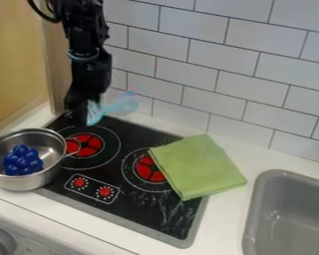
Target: Moved the brush from thr right side of burner to left burner
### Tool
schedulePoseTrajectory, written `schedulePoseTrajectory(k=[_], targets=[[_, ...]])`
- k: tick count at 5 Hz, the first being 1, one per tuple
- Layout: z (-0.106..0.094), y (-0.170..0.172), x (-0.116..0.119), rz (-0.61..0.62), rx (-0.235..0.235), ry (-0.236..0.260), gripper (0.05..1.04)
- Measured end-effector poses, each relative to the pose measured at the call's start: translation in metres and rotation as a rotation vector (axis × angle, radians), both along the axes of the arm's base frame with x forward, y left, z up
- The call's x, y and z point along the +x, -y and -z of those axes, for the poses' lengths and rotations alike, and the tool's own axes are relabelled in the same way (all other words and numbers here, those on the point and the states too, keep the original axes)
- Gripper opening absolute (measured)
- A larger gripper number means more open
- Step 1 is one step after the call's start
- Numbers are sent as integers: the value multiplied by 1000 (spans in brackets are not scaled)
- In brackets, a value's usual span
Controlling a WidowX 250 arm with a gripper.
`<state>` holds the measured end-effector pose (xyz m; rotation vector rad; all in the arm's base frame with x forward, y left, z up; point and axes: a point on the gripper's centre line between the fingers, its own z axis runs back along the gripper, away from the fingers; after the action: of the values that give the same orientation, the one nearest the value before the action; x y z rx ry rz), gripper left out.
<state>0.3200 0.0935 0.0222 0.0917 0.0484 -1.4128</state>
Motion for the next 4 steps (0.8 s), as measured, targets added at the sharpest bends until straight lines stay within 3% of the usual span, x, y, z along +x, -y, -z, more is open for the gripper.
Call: schedulePoseTrajectory(k=[1, 2, 3, 4], targets=[[12, -6, 9, 22, 17, -36, 709], [17, -9, 19, 19, 17, -39, 709], [18, -10, 22, -5, 17, -49, 789], [19, -9, 23, -28, 10, -43, 1016]])
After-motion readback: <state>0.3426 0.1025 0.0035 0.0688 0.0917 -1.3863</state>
